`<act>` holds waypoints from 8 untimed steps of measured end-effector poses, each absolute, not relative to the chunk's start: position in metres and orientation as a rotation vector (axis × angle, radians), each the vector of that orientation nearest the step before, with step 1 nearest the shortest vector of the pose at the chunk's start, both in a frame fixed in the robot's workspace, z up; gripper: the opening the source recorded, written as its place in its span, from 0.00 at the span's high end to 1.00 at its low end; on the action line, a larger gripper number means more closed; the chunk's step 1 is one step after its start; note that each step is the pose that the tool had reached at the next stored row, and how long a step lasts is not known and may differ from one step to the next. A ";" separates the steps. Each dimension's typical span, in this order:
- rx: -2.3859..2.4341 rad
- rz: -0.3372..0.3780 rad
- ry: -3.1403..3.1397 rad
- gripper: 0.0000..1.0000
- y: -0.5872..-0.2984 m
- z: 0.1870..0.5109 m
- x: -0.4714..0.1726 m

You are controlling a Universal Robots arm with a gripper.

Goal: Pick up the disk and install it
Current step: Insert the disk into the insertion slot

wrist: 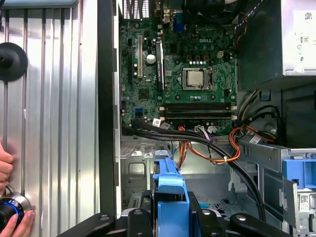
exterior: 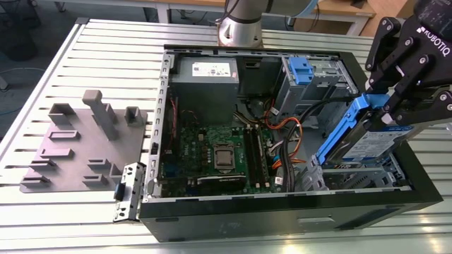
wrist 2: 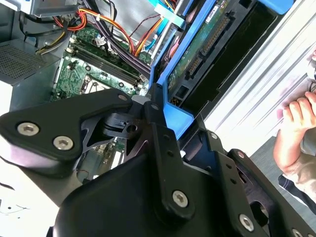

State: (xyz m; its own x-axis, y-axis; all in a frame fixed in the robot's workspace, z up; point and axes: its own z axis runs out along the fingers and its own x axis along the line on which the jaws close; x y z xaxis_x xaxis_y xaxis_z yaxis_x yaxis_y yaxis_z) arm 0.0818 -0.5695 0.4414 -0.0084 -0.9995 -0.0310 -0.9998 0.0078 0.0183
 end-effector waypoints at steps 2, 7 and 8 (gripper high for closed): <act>-2.206 0.055 2.223 0.64 -0.569 0.441 0.082; -2.206 0.053 2.224 0.64 -0.570 0.441 0.082; -2.207 0.051 2.226 0.64 -0.570 0.441 0.082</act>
